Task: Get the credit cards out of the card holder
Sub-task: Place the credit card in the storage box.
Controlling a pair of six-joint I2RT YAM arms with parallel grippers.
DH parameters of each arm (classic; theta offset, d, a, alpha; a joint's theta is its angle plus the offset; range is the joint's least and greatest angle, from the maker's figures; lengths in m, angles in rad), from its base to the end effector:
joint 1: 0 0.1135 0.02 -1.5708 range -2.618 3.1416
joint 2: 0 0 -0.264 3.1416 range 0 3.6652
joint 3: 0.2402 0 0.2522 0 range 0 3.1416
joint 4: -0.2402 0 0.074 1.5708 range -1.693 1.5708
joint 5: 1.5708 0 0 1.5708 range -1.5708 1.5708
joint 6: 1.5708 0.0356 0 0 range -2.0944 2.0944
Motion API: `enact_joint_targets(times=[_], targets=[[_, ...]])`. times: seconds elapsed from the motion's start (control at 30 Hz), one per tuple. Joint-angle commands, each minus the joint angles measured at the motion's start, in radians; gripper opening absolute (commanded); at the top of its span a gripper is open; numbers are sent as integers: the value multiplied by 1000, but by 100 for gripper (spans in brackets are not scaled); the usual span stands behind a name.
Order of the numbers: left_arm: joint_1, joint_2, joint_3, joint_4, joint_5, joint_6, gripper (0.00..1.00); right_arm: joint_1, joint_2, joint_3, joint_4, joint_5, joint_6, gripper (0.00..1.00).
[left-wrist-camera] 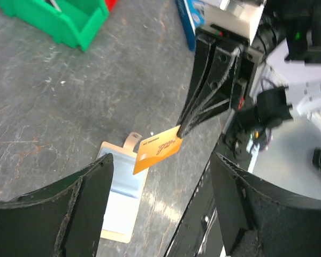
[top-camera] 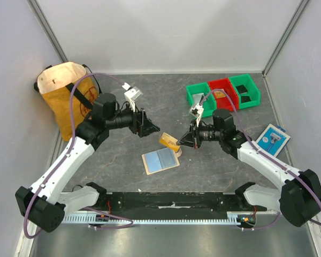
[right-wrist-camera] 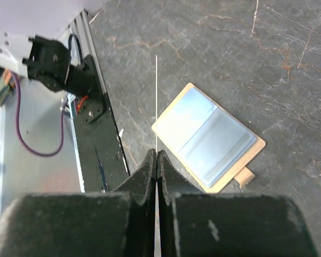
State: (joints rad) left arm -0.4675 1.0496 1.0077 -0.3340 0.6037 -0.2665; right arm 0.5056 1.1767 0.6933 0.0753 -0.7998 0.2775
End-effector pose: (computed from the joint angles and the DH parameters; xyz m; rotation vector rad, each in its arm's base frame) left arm 0.1979 -0.1226 0.3542 0.6175 1.9327 -1.0614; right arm 0.2099 0.1454 0.2573 -0.7796 1.9241 1.2831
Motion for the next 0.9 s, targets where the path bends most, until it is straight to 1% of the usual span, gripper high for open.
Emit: enact_joint_targets(times=[0.0, 0.03, 0.1, 0.23, 0.33, 0.4, 0.5, 0.53, 0.6, 0.7, 0.77, 0.87], targets=[[3, 75, 136, -213, 238, 265, 79, -4, -64, 77, -181, -96, -207, 0], [3, 88, 153, -229, 252, 323, 79, -6, -77, 81, -180, -126, -219, 0], [0, 113, 175, -260, 289, 380, 79, -6, -92, 87, -172, -160, -227, 0], [-20, 159, 201, -289, 381, 435, 77, -4, -111, 113, -166, -209, -247, 0], [-72, 188, 235, -345, 406, 473, 74, -6, -109, 141, -166, -242, -253, 0], [-89, 201, 247, -358, 401, 489, 68, -3, -106, 152, -166, -263, -258, 0], [-97, 210, 249, -361, 395, 492, 64, -1, -101, 161, -167, -292, -262, 0], [-102, 214, 253, -365, 395, 493, 59, 1, -100, 161, -167, -299, -265, 0], [-108, 227, 259, -373, 393, 498, 57, 2, -101, 160, -166, -306, -268, 0], [-117, 243, 273, -378, 395, 501, 48, 7, -101, 157, -169, -317, -268, 0], [-125, 251, 282, -382, 403, 503, 44, 10, -97, 156, -175, -323, -270, 0], [-141, 271, 299, -401, 409, 512, 31, 13, -92, 160, -180, -325, -268, 0]])
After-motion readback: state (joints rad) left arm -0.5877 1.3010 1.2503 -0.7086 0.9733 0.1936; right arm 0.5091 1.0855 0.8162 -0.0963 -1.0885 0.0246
